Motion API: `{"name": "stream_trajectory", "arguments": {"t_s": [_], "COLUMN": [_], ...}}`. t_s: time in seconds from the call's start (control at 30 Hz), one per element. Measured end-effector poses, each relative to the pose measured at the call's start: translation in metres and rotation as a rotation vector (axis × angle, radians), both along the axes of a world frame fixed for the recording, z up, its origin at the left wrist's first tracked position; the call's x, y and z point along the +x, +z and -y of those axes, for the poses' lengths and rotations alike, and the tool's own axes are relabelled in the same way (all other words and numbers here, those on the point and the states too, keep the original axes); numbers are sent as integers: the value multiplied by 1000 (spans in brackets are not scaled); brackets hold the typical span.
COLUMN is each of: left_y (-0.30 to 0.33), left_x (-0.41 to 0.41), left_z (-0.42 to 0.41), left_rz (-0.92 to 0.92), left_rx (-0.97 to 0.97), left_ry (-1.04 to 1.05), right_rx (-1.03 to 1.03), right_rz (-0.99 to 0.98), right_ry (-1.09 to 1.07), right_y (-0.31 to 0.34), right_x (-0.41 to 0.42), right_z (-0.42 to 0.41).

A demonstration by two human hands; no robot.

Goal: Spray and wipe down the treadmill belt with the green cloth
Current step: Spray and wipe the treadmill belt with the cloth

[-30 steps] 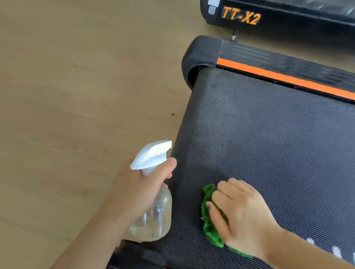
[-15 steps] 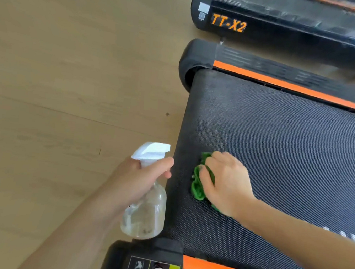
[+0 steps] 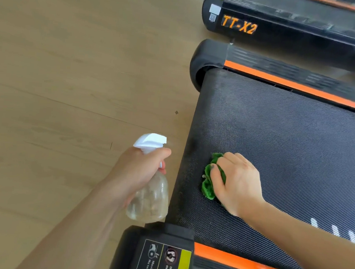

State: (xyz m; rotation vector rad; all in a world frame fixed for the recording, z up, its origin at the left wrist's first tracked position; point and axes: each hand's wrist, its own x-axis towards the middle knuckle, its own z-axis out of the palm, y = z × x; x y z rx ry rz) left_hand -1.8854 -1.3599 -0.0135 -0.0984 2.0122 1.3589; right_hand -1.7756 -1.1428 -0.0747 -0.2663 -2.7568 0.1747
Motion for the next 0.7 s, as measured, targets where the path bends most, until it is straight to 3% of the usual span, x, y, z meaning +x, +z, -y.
{"name": "stream_trajectory", "arguments": {"t_s": [0.2, 0.37, 0.7], "left_y": [19, 26, 37], "left_x": [5, 8, 13], "left_z": [17, 42, 59], "left_rz": [74, 114, 95], "left_rx": [31, -91, -157], "left_ry": [-191, -203, -377], "right_rx": [-12, -10, -8], "right_rz": [-3, 4, 1], "right_ry": [5, 1, -14], "right_y": [1, 1, 3], "right_x": [0, 0, 0], "right_z": [0, 1, 2]}}
